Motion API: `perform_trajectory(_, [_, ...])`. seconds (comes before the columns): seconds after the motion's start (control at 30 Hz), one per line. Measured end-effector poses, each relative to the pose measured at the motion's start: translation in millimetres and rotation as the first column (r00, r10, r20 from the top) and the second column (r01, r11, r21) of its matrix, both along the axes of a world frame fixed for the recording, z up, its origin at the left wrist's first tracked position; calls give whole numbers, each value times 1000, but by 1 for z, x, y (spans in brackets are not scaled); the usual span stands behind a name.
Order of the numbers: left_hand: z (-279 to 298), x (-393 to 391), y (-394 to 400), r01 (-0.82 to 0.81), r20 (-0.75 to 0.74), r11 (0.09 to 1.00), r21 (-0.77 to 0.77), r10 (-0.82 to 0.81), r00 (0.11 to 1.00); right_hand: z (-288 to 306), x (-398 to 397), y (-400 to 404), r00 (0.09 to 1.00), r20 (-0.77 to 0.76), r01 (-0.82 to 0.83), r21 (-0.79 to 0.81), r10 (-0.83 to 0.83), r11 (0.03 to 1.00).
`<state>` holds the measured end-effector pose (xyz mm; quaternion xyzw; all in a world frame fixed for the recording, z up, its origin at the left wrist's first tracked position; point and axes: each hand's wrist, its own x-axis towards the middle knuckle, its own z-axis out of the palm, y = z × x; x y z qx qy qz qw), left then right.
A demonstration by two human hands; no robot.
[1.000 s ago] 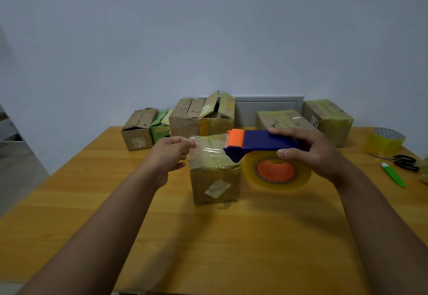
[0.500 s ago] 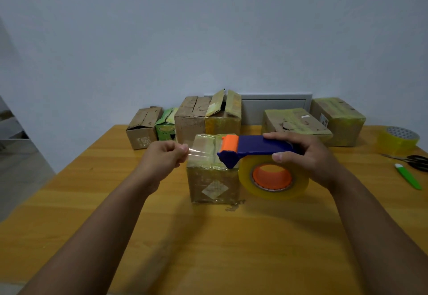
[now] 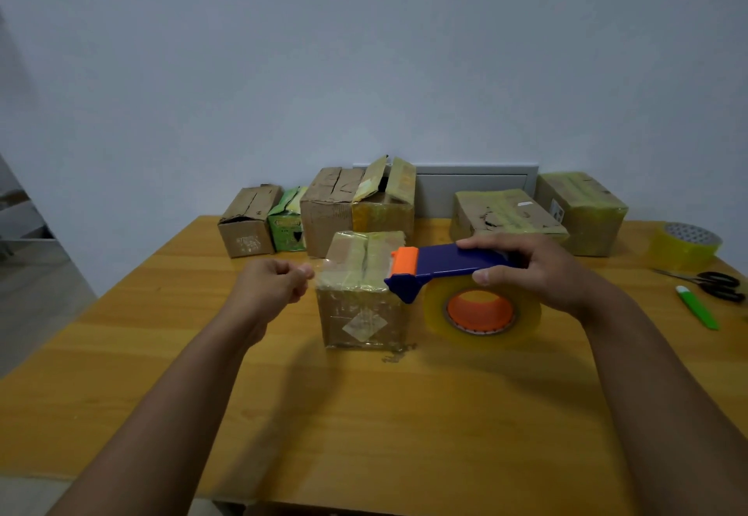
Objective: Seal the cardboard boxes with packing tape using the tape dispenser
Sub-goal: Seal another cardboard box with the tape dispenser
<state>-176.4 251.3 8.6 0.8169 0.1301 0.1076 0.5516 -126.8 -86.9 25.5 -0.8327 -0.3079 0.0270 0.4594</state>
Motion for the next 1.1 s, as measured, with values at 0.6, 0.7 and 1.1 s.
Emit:
perform_trajectory(0.6, [-11, -5, -14, -112, 83, 992, -66, 117, 990, 0, 2, 5, 998, -5, 69, 85, -69, 994])
perform_trajectory(0.7, [-15, -3, -13, -119, 74, 993, 2, 118, 990, 2, 3, 5, 997, 8, 81, 59, -81, 995])
perform_trajectory(1.1, [-24, 2, -13, -139, 54, 990, 16, 138, 989, -4, 4, 6, 996, 18, 90, 11, -90, 996])
